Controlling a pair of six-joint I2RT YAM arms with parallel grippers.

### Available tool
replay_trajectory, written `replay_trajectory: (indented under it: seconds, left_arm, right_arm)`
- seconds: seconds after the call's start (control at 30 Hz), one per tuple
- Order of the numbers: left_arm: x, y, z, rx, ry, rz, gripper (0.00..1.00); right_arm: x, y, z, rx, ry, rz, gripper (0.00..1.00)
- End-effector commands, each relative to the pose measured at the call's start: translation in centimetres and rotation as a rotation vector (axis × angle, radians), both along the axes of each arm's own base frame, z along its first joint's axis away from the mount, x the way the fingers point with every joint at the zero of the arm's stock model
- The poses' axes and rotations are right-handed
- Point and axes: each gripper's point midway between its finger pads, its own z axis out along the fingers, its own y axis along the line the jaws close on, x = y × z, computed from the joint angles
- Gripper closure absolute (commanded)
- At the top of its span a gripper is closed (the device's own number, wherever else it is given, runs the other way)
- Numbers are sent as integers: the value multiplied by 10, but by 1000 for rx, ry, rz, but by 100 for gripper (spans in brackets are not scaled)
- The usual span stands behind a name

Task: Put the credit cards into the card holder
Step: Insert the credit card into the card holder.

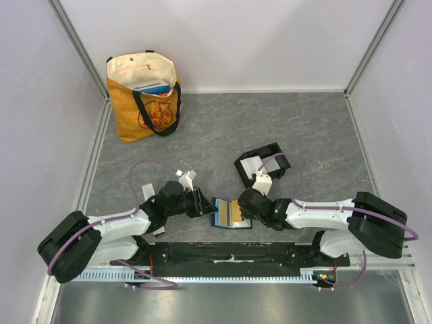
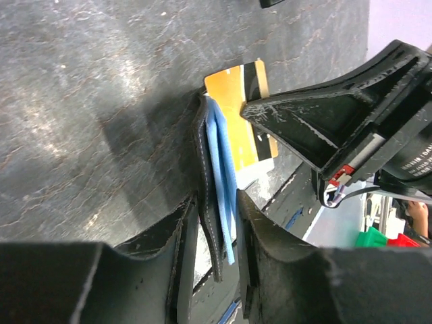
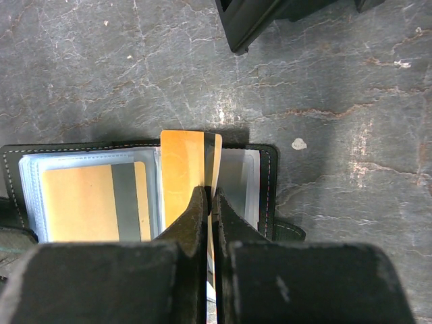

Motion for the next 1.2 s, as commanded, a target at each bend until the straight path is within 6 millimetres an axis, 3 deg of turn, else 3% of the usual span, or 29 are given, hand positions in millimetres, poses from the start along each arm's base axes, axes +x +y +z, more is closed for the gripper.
replay_trajectory:
  seconds: [0.0, 0.17, 0.33, 0.67, 0.8, 1.07, 1.17]
  left_arm:
    - [-1, -12, 20, -99, -39, -35, 65]
    - [-1, -17, 31, -154, -72, -56, 65]
    - [-1, -19, 26, -134, -55, -66, 69]
    - [-3, -8, 17, -82, -48, -38, 94]
    - [-3, -5, 17, -69, -53, -33, 98]
    - [-4, -5, 21, -76, -50, -27, 98]
    - [-3, -6, 25, -80, -55, -26, 87]
  right_arm:
    - [-31, -53, -51, -243, 131, 34, 100]
    - [-31, -52, -52, -245, 132, 38, 100]
    - [-32, -52, -51, -242, 132, 38, 100]
    - [-28, -46, -42, -213, 109, 42, 100]
    - [-20, -31, -21, -152, 69, 54, 100]
    - [11, 10, 61, 33, -106, 58, 100]
    - [18, 23, 80, 71, -144, 58, 100]
